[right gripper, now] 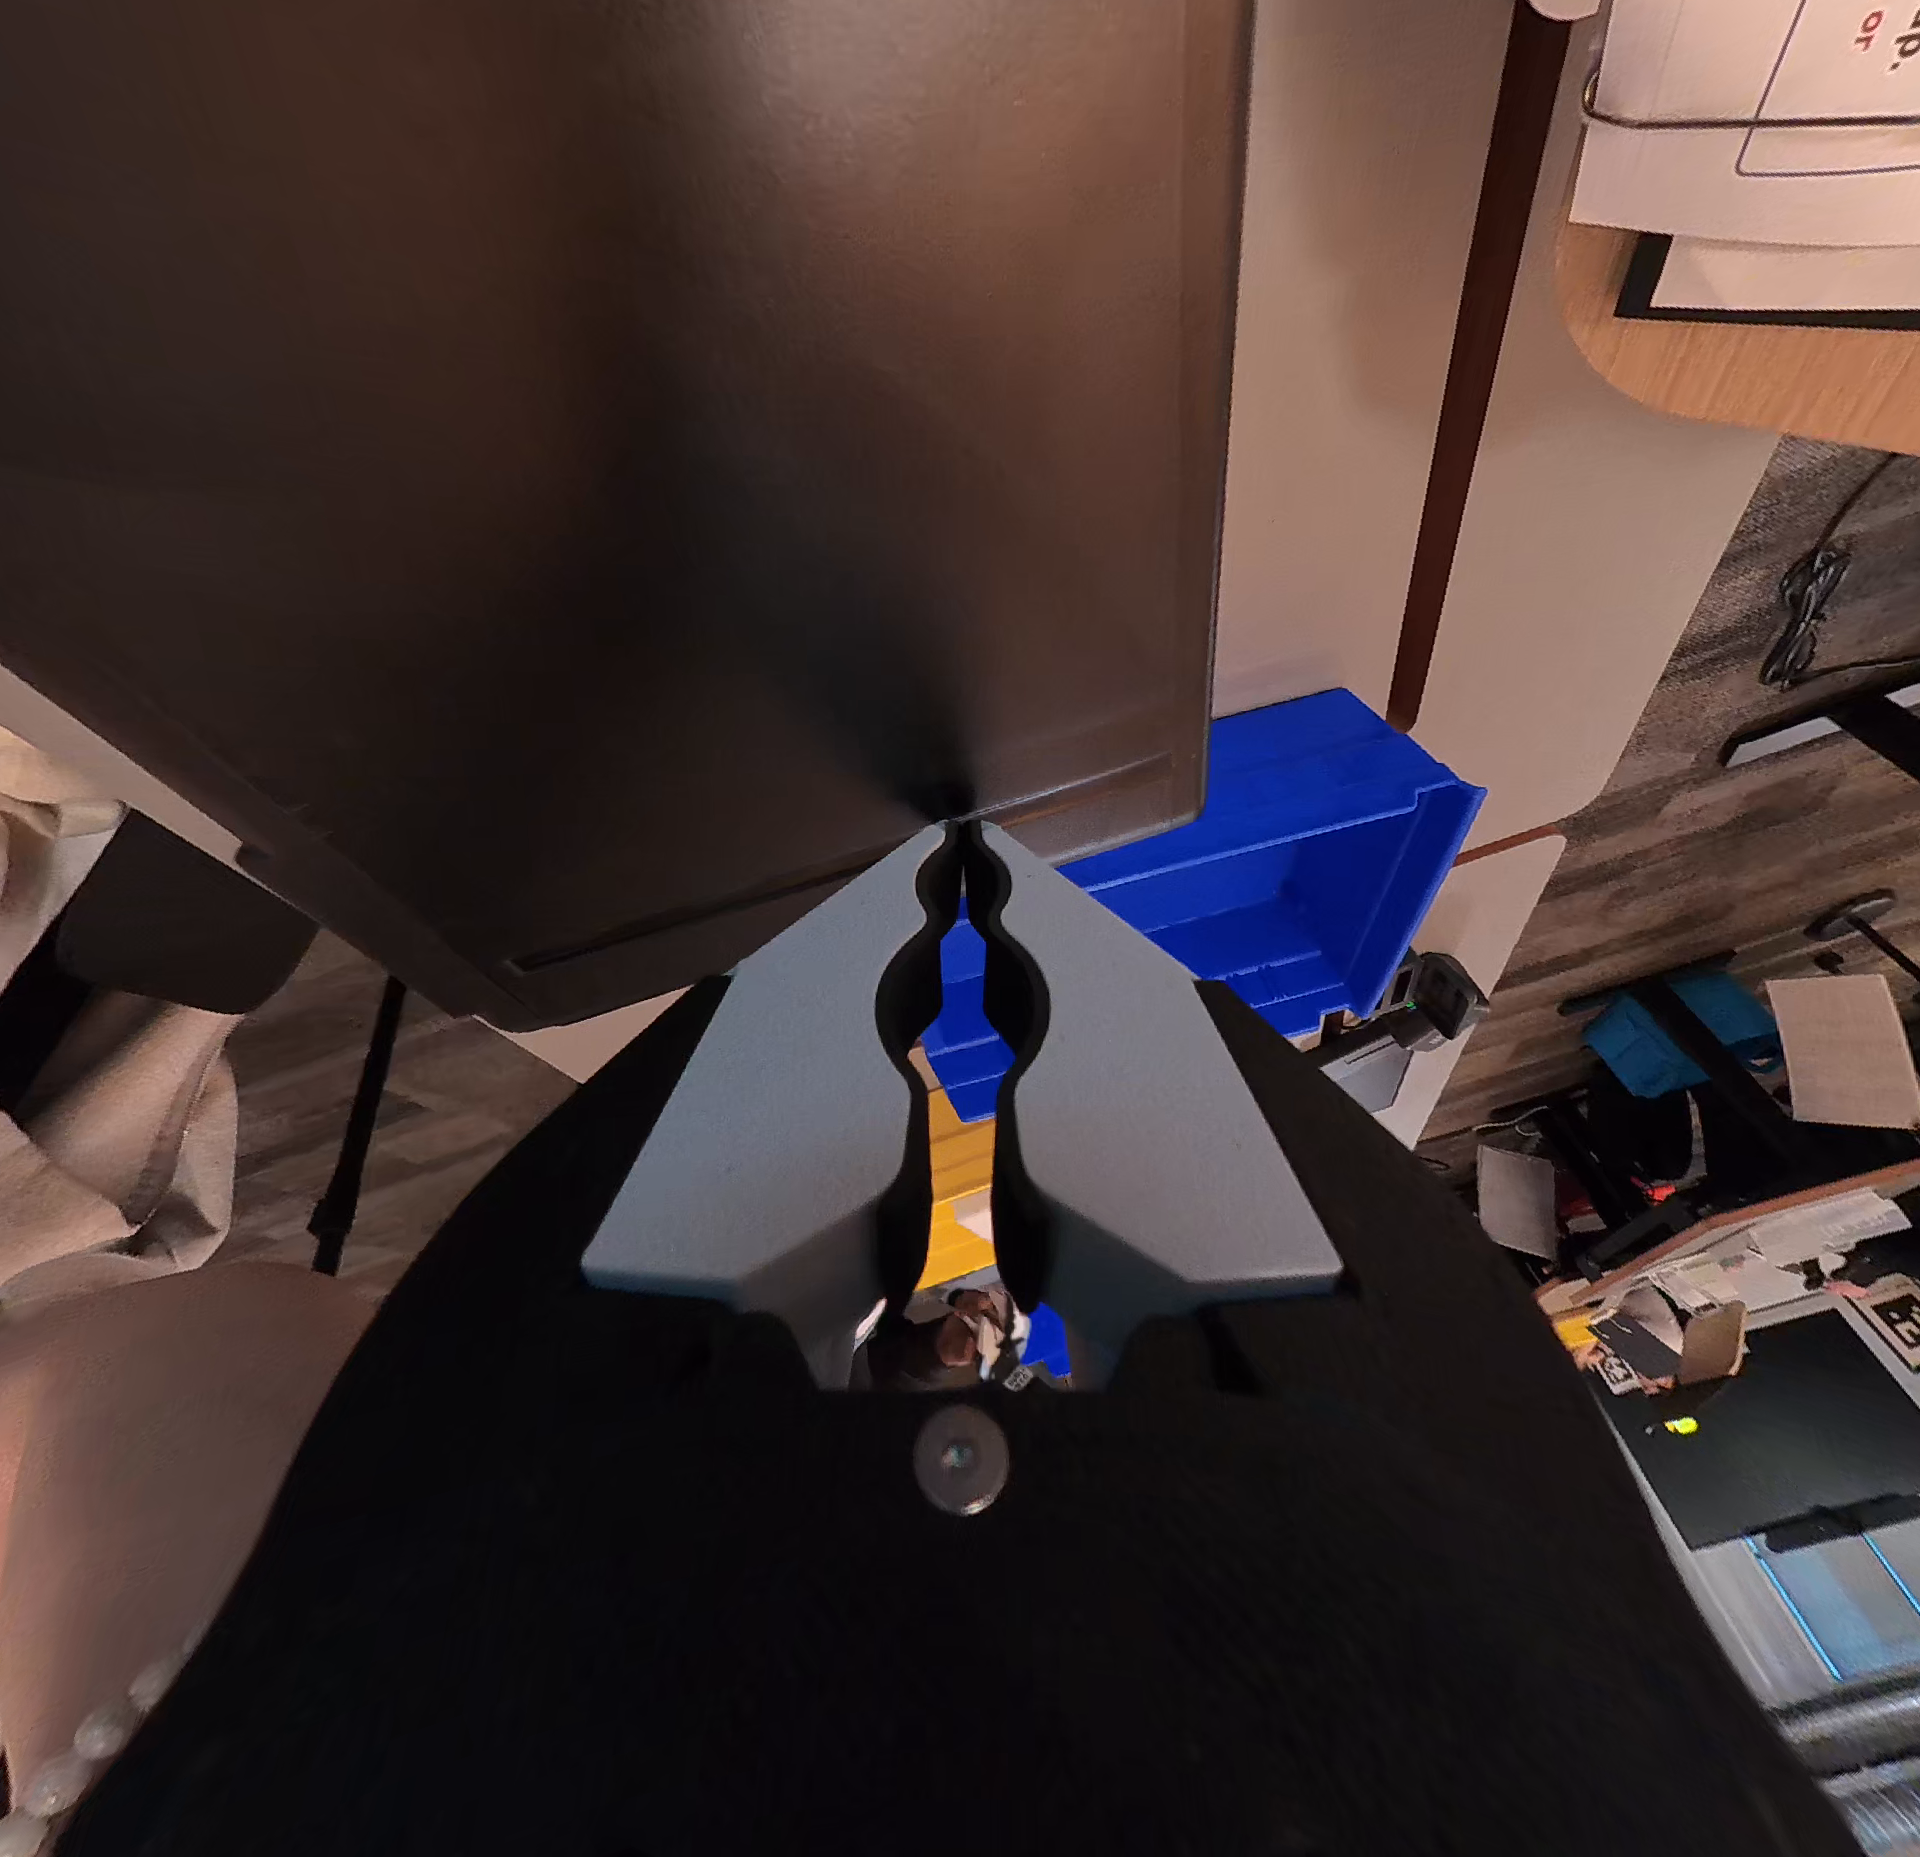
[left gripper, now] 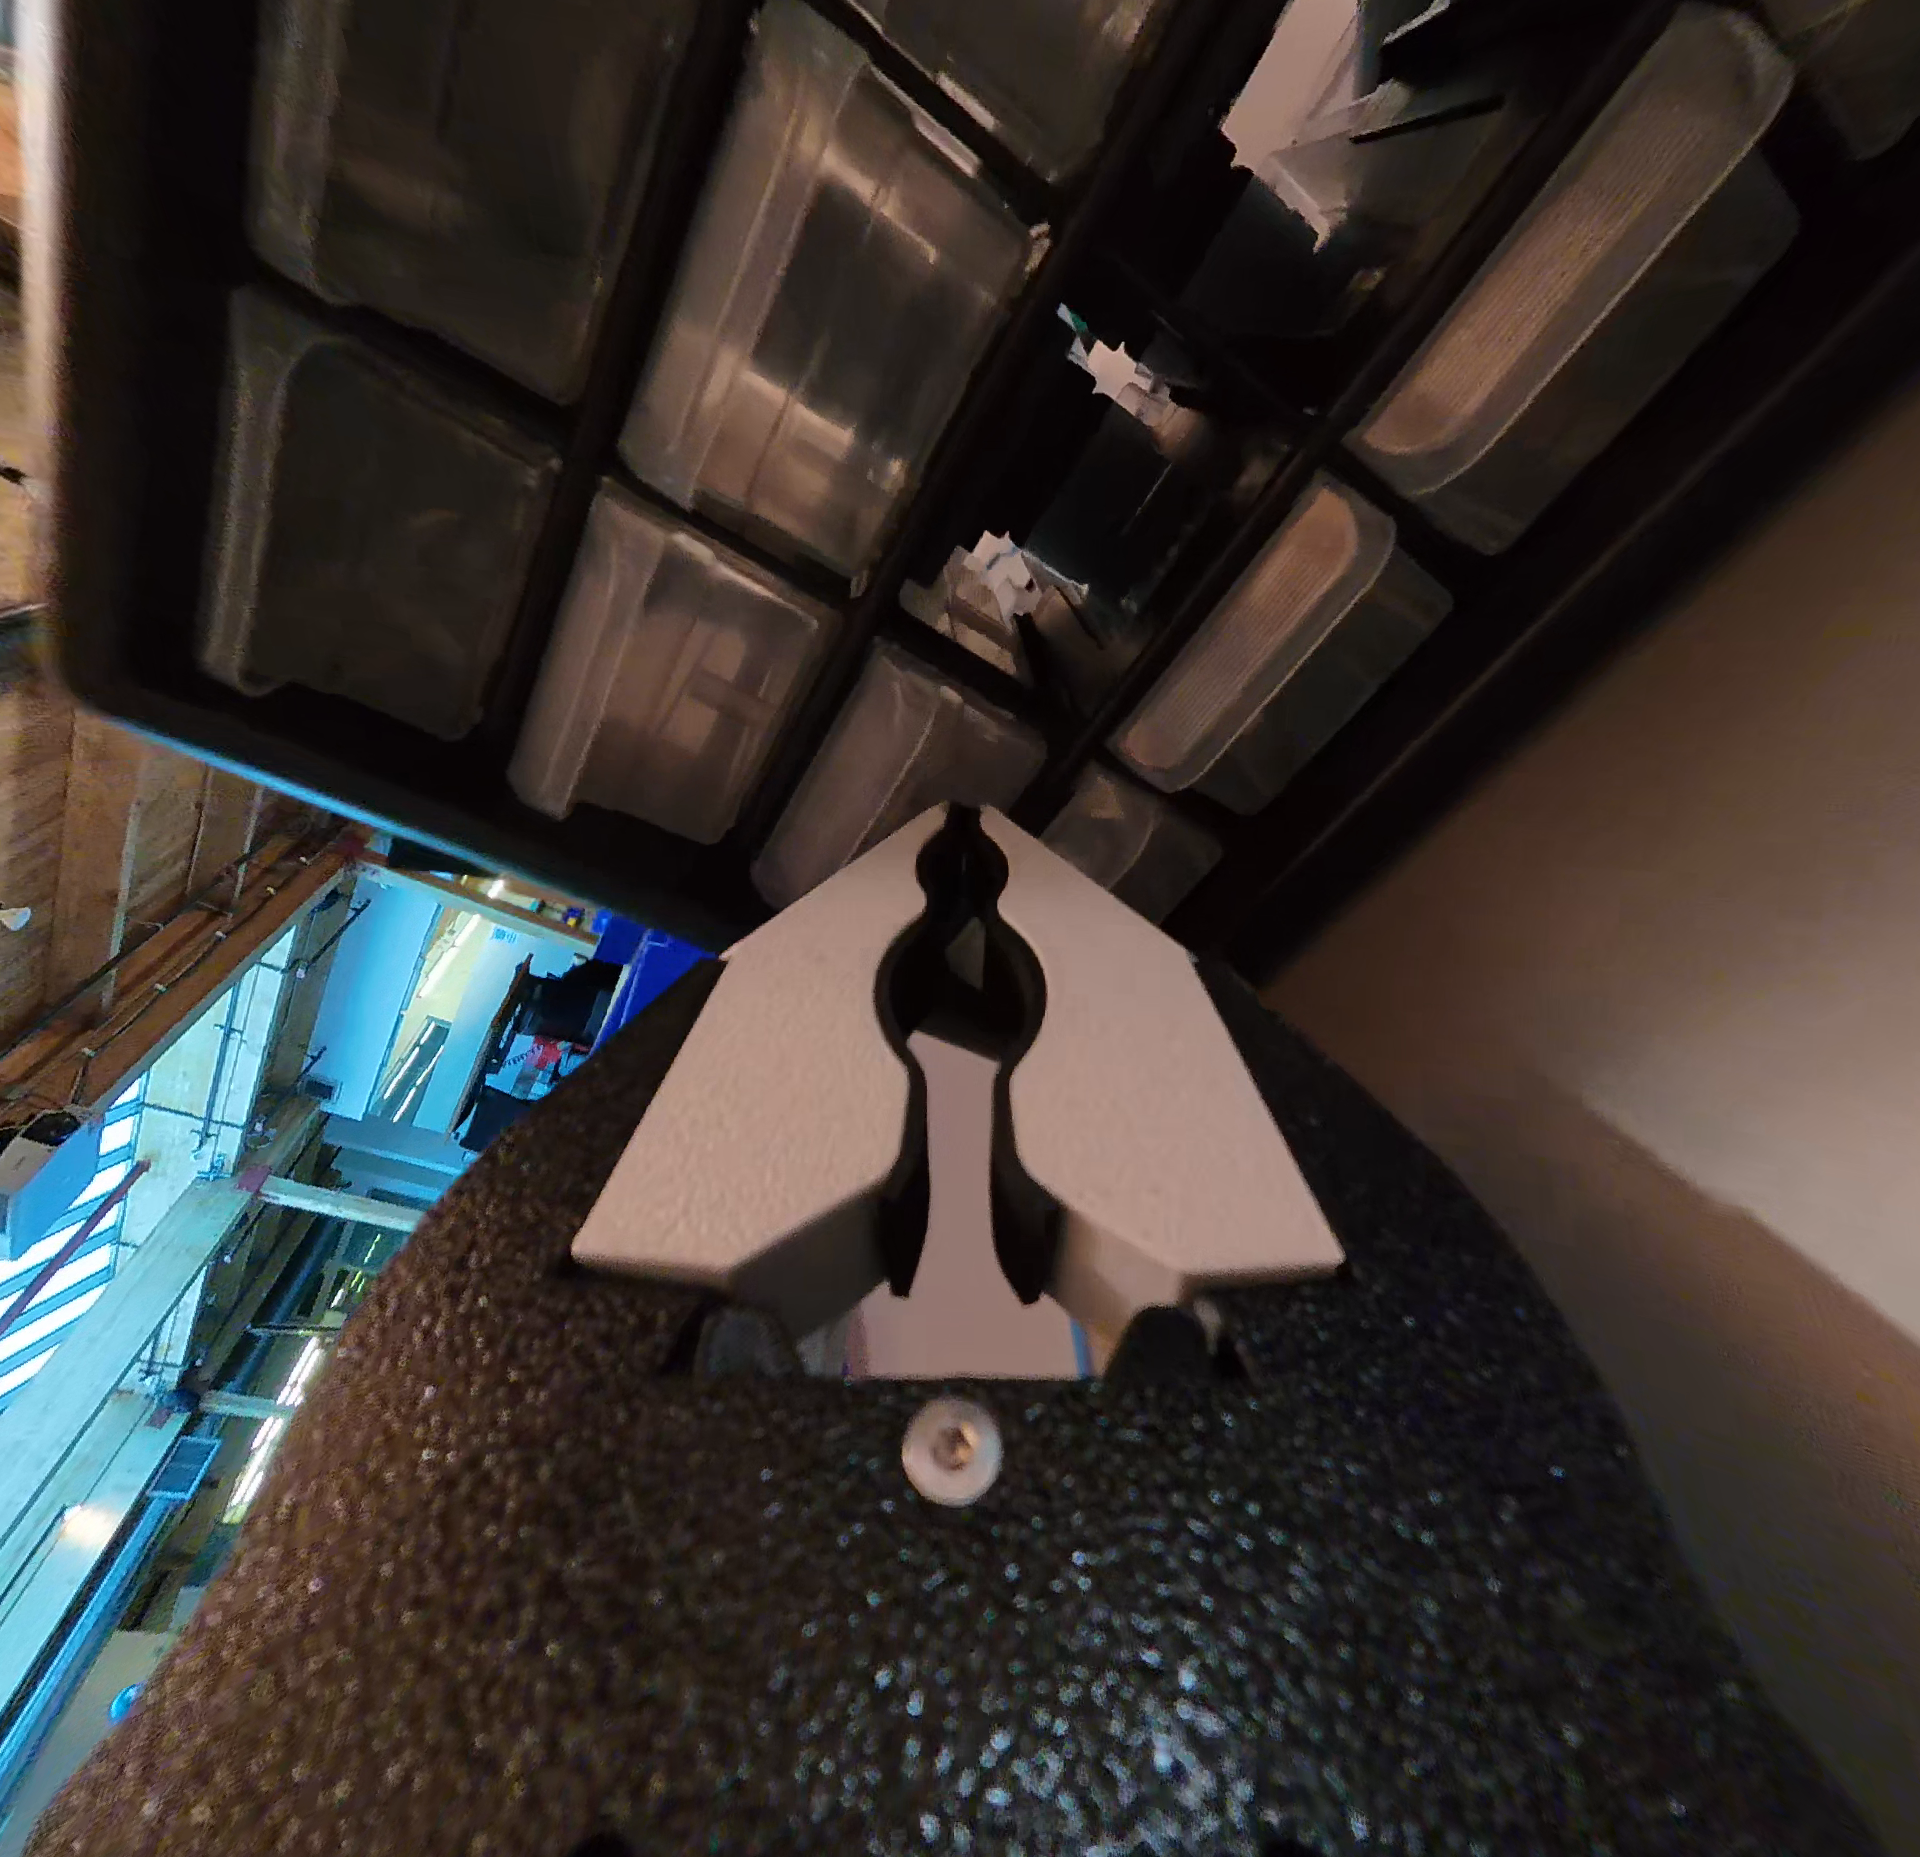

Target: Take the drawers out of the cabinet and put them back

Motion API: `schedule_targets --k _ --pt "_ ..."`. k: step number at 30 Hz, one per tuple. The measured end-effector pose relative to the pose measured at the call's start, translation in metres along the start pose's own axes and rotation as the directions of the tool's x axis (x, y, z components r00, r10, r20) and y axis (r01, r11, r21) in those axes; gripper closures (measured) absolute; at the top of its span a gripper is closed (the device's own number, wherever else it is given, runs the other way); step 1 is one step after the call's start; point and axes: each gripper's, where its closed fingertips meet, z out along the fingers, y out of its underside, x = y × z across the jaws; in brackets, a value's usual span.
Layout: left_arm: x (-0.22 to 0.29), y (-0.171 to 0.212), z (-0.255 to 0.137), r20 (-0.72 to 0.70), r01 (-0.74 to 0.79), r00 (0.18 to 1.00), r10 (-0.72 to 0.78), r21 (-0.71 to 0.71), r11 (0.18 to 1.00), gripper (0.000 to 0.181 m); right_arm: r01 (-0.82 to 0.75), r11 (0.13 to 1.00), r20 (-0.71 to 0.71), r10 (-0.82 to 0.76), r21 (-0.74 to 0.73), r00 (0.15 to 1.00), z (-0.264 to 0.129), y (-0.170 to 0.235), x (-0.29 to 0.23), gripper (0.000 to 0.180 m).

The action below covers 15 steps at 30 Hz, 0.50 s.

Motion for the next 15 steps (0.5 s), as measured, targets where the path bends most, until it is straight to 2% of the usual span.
schedule_targets --k 2,5,8,10,12,15 --pt "-0.008 -0.002 -0.012 0.018 0.023 1.000 -0.024 0.035 0.999 0.181 -0.001 1.000 0.008 0.001 0.009 1.000 0.000 0.000 0.000 0.180" --pt "-0.044 0.000 -0.034 0.060 0.155 0.985 -0.162 0.112 0.982 0.181 -0.001 1.000 0.020 0.001 0.021 1.000 0.000 0.000 0.000 0.180" --pt "-0.103 0.020 -0.051 0.113 0.273 0.950 -0.290 0.147 0.951 0.181 -0.006 0.999 0.029 0.005 0.031 1.000 0.000 0.000 0.000 0.180" --pt "-0.139 0.045 -0.051 0.100 0.313 0.941 -0.324 0.109 0.943 0.181 -0.011 0.999 0.032 0.010 0.035 0.999 0.000 0.000 0.000 0.180" --pt "-0.169 0.073 -0.045 0.056 0.298 0.952 -0.301 0.053 0.953 0.181 -0.011 0.999 0.030 0.010 0.038 1.000 0.000 0.000 0.000 0.180" --pt "-0.181 0.126 -0.026 -0.176 0.226 0.954 -0.243 -0.110 0.968 0.172 -0.012 0.999 0.032 0.010 0.043 0.999 0.000 0.000 0.000 0.180"
